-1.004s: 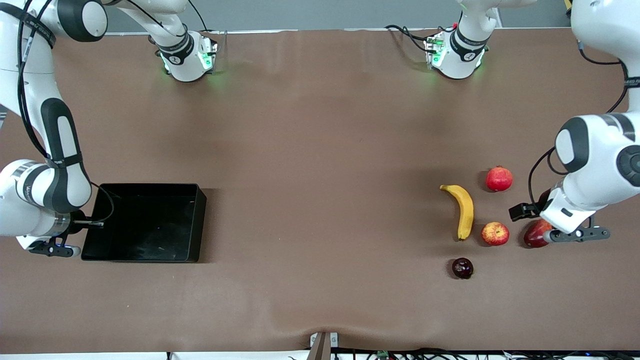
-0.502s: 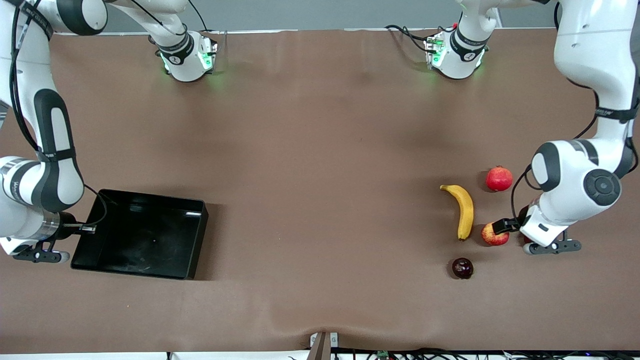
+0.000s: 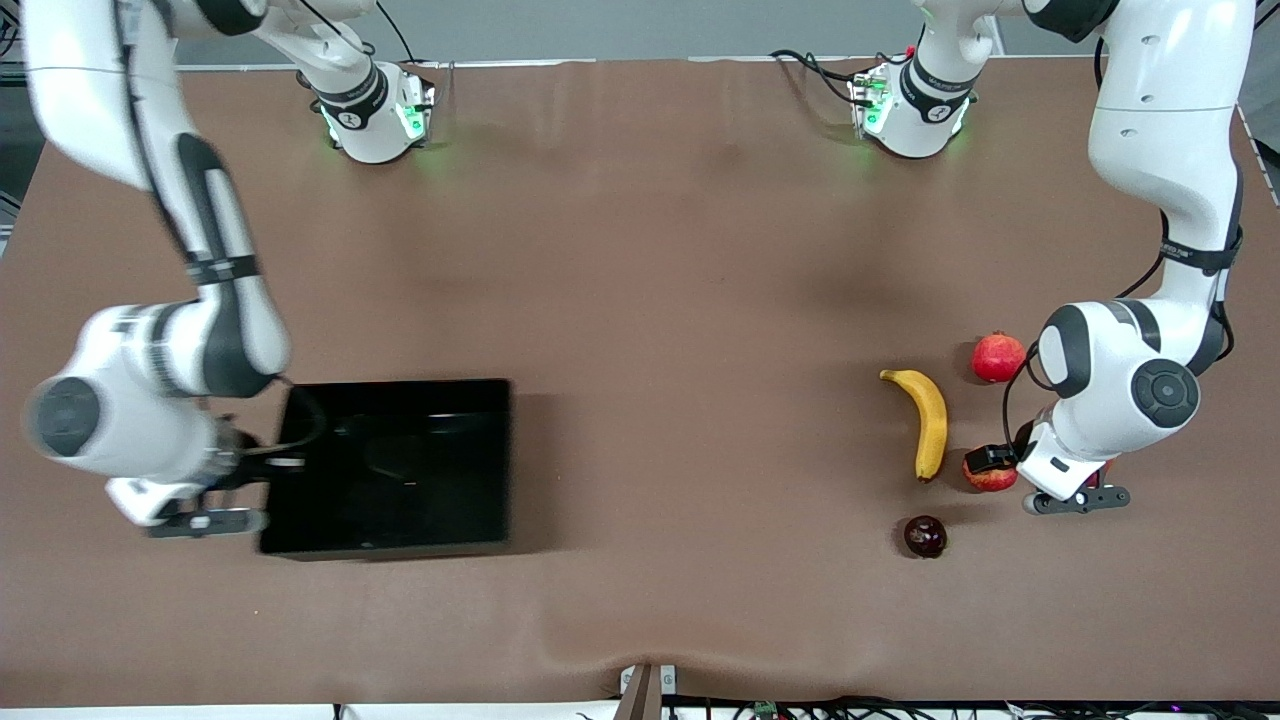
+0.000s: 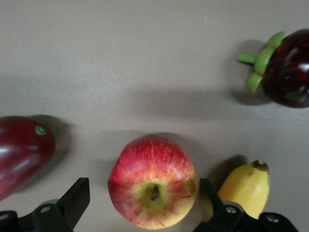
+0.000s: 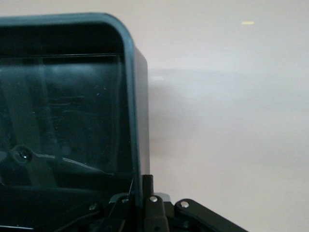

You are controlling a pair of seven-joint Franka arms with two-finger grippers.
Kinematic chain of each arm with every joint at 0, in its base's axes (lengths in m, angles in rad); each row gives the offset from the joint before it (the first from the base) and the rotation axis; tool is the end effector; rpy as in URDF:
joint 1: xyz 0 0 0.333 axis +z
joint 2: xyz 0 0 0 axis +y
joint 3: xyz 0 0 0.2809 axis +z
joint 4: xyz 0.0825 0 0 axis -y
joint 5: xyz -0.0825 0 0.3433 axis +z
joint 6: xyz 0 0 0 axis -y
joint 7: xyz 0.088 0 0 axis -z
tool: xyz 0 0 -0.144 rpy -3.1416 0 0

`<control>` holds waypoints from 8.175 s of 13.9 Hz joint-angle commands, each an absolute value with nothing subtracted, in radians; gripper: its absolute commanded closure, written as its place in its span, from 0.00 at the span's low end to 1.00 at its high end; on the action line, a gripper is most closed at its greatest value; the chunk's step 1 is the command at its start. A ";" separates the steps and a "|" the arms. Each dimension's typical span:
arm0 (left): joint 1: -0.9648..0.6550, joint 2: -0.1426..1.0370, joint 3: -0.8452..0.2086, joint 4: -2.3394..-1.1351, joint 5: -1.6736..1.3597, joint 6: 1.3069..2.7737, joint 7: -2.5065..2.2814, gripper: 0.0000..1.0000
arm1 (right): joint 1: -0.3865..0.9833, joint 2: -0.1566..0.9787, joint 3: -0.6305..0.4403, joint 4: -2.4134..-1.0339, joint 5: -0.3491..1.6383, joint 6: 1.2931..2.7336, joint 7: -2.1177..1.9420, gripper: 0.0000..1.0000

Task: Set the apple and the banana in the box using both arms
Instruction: 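Slide the box toward the fruit with the right gripper while the left grasps apple, then carry the apple toward the box while the right gripper releases and withdraws, then lower the apple into the box with the left gripper and open it, then move the left gripper to the yellow banana and grasp it, then carry the banana over the box with the left gripper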

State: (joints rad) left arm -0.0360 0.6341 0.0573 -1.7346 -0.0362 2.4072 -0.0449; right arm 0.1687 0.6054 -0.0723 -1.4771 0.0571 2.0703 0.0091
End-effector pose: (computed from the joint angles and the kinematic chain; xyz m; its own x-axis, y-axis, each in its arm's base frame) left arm 0.6252 0.0104 0.1823 0.9959 0.0805 0.0402 0.0808 -0.9967 -0.0068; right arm 0.6496 0.0737 0.2766 0.9973 0.0723 -0.0106 0.0722 -0.9974 -0.0086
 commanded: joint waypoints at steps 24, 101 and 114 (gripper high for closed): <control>-0.184 0.385 -0.075 -1.717 -0.041 2.013 -0.478 1.00 | 0.603 0.649 -0.071 -1.494 0.275 2.077 0.525 0.00; -0.276 0.532 -0.324 -1.485 0.066 1.997 -0.863 1.00 | -0.045 -0.005 -0.051 -1.476 0.057 1.371 -0.023 0.00; -0.652 0.813 -0.175 -1.269 0.063 2.135 -1.261 1.00 | -0.011 0.015 -0.046 -1.485 -0.006 1.417 0.055 0.00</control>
State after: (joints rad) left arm -0.6311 0.7806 -0.1893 -1.3043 0.0580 2.1069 -1.2273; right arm -0.0162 0.0115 -0.0469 -1.4852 0.0254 1.4053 0.0345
